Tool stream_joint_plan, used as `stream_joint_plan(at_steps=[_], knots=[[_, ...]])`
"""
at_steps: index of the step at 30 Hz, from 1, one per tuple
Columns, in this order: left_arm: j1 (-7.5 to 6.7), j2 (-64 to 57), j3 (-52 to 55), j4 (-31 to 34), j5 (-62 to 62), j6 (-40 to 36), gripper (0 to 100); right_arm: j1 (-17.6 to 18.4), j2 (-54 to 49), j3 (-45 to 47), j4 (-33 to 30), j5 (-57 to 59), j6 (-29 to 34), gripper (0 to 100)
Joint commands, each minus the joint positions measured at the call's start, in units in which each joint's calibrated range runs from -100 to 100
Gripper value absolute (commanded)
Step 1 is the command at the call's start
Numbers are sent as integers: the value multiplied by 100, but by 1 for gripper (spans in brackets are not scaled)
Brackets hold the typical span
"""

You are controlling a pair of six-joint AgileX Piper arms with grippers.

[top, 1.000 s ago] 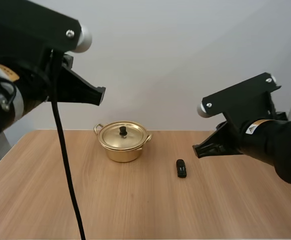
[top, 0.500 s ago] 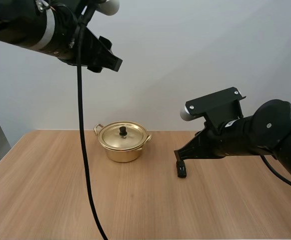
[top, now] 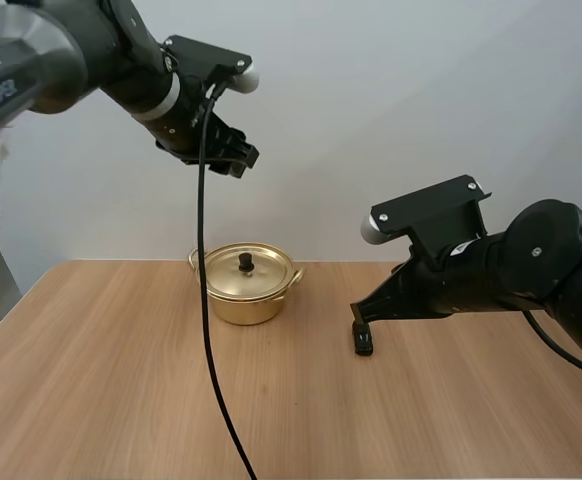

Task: Open the pot, put the car inside, and close it

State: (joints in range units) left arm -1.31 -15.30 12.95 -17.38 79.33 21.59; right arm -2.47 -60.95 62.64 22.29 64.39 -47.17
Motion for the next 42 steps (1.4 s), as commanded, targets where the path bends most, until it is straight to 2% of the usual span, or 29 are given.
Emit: stream_joint_plan(at_steps=[1,15,23,28,30,31,32,34,39,42], knots=[[-6,3268,-7,3,6,18,87,2,-3,-7,-4,-41,-2,0],[-6,3694,-67,-83,-407,189,87,2,-3,-7,-4,-100,-2,0],[-6,3722,-78,-175,-1111,385,86,2,-3,-7,-4,-100,-2,0],[-6,3722,-78,-319,-1085,526,79,2,-3,-7,-4,-100,-2,0],[-6,3722,-78,-387,-957,595,71,2,-3,-7,-4,-100,-2,0],[-6,3722,-78,-402,-917,595,61,2,-3,-7,-4,-100,-2,0],[-6,3722,-78,-402,-844,595,45,2,-3,-7,-4,-100,-2,0],[-6,3722,-78,-402,-640,620,0,2,-3,-7,6,-99,-2,0],[-6,3455,-110,-485,-281,687,0,2,9,79,68,-194,-2,0],[-6,2896,-236,-681,-297,687,0,2,162,258,149,-546,8,0]])
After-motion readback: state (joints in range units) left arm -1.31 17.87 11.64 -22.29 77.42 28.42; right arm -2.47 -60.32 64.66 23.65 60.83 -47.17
